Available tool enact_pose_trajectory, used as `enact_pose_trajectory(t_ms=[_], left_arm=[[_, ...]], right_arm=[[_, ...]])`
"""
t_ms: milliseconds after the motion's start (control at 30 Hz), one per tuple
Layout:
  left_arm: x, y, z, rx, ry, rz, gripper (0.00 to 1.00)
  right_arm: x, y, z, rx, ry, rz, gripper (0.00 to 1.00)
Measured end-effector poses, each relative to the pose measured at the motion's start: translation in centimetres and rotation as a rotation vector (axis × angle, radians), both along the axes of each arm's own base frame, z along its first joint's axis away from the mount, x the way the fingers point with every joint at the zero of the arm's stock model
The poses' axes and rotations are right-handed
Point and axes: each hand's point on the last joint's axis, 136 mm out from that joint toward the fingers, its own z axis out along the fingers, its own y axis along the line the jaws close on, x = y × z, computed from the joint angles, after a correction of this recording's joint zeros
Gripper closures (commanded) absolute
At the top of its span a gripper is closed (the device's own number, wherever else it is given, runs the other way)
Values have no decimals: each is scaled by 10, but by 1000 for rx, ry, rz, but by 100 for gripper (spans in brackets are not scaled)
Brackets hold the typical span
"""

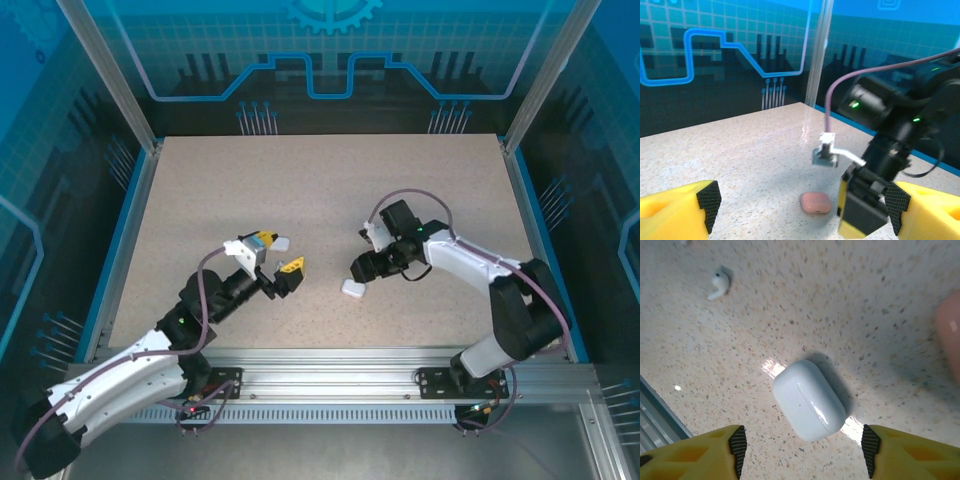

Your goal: Insert the wireless bluetooth earbuds into the charging case

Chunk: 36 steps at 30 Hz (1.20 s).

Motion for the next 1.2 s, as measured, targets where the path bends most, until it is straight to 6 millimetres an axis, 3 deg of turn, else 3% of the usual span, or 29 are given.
enact_pose_trajectory(t_ms=[200, 467, 567, 900, 1200], left_arm=[[30, 21, -15, 8, 148, 120, 12], [76, 62, -70, 106, 524, 331, 10], [90, 67, -87, 187, 654, 372, 11], [105, 78, -173, 515, 990, 467, 11], [121, 76, -217, 647, 1105, 473, 12]], right_arm=[[5, -20, 37, -52, -151, -53, 23], [9, -44, 74, -103, -311, -125, 9], [9, -50, 81, -117, -344, -144, 7], [8, -60, 80, -153, -362, -168, 6], [3, -62, 70, -163, -341, -168, 6]])
